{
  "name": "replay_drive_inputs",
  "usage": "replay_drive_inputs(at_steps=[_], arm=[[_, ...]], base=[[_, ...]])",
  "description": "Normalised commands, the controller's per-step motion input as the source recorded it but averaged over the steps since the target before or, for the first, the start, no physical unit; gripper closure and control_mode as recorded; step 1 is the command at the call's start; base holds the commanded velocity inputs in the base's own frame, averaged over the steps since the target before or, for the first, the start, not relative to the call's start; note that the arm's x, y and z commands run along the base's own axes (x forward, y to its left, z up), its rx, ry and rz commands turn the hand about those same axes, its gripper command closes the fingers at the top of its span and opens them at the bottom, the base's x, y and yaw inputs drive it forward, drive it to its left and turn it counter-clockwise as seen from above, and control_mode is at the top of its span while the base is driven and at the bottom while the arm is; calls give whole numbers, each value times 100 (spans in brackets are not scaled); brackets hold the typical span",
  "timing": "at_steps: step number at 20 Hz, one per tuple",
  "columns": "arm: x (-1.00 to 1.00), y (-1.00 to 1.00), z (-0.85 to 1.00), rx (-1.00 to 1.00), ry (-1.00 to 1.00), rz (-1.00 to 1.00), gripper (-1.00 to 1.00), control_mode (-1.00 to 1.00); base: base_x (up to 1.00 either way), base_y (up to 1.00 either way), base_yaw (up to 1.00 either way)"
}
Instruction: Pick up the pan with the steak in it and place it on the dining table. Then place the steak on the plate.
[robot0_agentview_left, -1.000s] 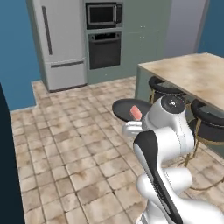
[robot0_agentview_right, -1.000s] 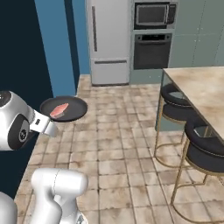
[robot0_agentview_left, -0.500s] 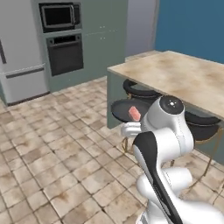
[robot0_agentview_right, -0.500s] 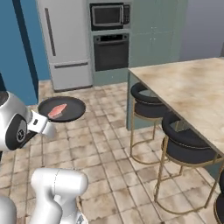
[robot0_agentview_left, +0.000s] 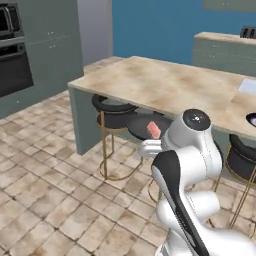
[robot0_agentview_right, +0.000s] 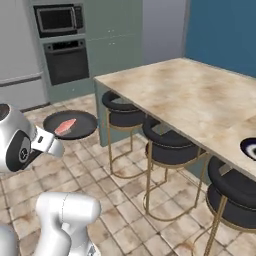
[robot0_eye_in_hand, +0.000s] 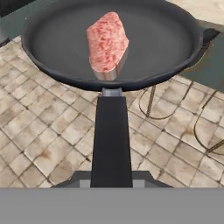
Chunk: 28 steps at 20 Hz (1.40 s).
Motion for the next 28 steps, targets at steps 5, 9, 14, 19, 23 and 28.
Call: replay_drive_inputs(at_steps=[5, 9, 14, 19, 23, 28], arm=[[0, 0, 0, 0, 0, 0, 100, 100], [0, 0, 0, 0, 0, 0, 100, 100], [0, 0, 0, 0, 0, 0, 100, 100], [0, 0, 0, 0, 0, 0, 100, 100], [0, 0, 0, 0, 0, 0, 100, 100], [0, 0, 0, 0, 0, 0, 100, 100]], base=[[0, 0, -50], [0, -3, -50], [0, -6, -50], [0, -9, -50], [0, -11, -49], [0, -11, -49]])
